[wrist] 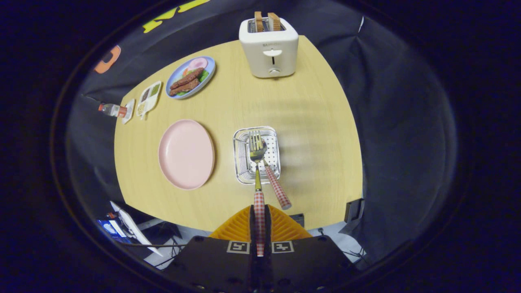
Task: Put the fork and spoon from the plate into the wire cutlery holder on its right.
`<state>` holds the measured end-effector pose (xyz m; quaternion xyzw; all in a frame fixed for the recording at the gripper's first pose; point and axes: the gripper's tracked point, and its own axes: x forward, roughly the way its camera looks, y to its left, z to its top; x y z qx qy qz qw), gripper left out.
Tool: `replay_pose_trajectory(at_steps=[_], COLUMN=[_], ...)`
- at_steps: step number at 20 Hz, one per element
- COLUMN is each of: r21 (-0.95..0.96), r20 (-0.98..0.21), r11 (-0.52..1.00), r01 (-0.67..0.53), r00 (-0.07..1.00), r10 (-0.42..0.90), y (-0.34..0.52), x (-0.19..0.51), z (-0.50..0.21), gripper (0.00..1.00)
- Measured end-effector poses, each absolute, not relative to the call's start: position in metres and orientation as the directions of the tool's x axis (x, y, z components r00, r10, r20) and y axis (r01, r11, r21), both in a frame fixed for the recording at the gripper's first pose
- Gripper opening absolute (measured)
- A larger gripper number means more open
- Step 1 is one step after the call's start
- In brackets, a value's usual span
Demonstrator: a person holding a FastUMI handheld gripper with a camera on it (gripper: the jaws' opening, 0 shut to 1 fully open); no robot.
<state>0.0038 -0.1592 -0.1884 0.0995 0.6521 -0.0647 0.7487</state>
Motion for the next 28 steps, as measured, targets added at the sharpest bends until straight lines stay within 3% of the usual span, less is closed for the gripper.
replay_pose_trajectory(at_steps=[6,17,23,25,26,28], r21=[0.056,0.068,0.089,0.103,0.110,0.122], r20=[-0.998,-0.997,-0.981,-0.967,-0.955,-0.920], r11=[0.964,0.960,0.976,0.978,0.980,0.982], r01=[0.260,0.273,0.201,0.179,0.166,0.147], r00=[0.029,0.047,0.185,0.250,0.291,0.388], r10=[0.051,0.057,0.052,0.056,0.057,0.056], y=[-0.158,-0.160,-0.156,-0.151,-0.148,-0.144], x=[0.010,0.035,0.056,0.069,0.076,0.093], z=[-0.200,-0.203,-0.185,-0.178,-0.173,-0.162], gripper=[0.07,0.11,0.41,0.61,0.76,0.83])
